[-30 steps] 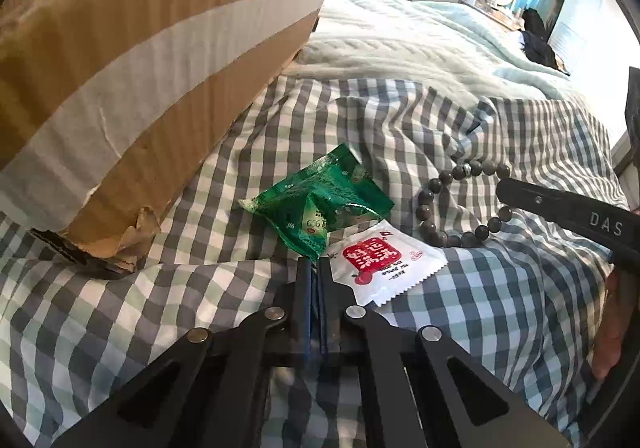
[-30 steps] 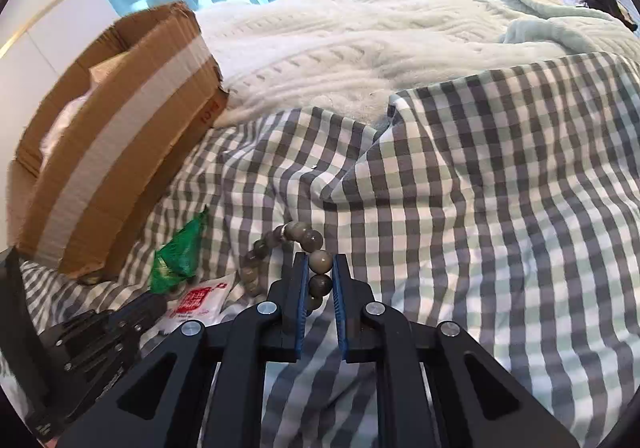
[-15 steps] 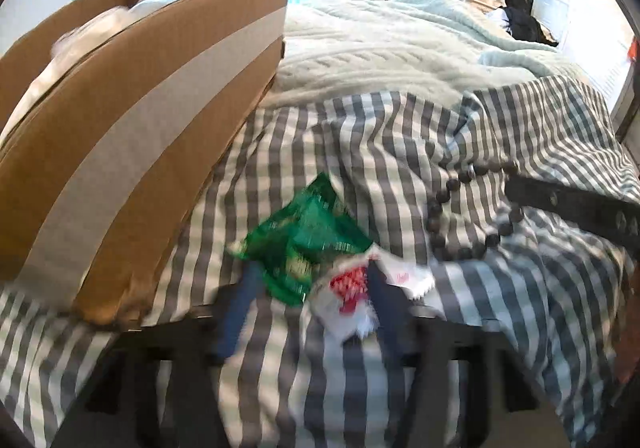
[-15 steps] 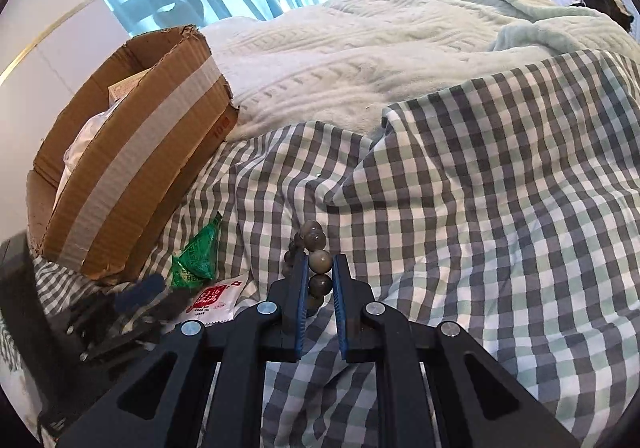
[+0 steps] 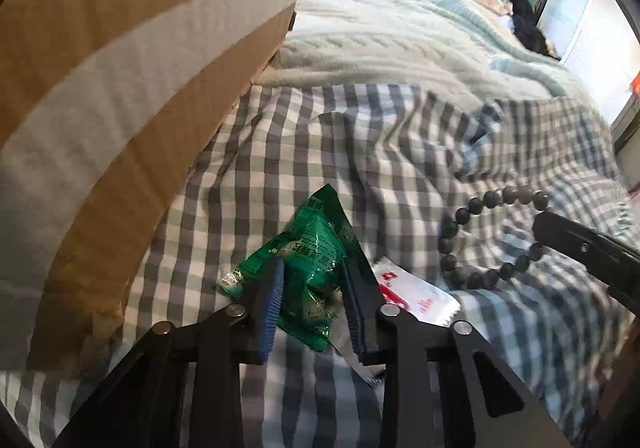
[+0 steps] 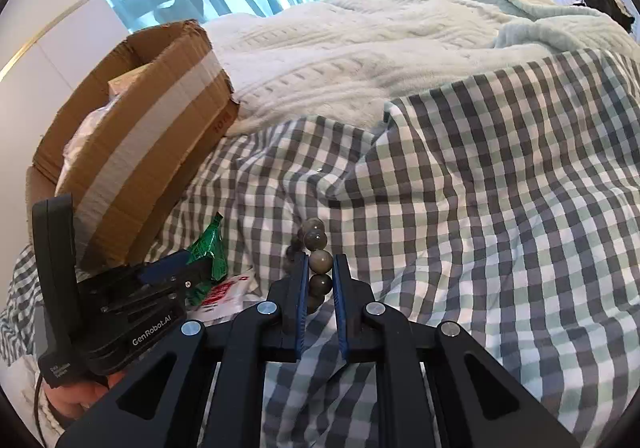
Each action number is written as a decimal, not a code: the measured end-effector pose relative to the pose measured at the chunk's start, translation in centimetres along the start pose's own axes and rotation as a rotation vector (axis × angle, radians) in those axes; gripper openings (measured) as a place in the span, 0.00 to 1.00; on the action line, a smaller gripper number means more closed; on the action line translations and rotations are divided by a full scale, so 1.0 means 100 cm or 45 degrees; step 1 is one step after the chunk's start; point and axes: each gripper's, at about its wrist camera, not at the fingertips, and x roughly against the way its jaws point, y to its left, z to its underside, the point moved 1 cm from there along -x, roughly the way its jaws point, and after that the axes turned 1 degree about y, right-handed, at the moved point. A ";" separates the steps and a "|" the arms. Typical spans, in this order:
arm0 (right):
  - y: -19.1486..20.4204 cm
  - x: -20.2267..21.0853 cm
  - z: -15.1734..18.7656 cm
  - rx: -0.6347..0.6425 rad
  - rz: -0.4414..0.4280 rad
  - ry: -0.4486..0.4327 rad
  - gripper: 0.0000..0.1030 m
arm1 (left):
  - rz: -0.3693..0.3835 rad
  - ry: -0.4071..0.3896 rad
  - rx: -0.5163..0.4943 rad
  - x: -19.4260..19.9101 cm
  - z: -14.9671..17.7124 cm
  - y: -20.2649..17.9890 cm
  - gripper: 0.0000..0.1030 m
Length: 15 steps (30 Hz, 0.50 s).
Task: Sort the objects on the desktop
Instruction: 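Carry the green packet and bead bracelet into the cardboard box and open both tools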
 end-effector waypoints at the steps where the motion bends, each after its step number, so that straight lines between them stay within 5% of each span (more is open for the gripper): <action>1: 0.002 0.005 0.000 0.009 0.002 -0.014 0.11 | 0.020 -0.005 0.006 0.003 0.001 0.000 0.23; 11: 0.031 0.074 -0.014 0.066 0.049 -0.174 0.11 | 0.182 -0.156 -0.006 0.072 0.005 -0.011 0.17; 15: 0.058 0.100 -0.030 0.133 0.032 -0.222 0.11 | 0.233 -0.304 -0.030 0.123 -0.009 -0.012 0.17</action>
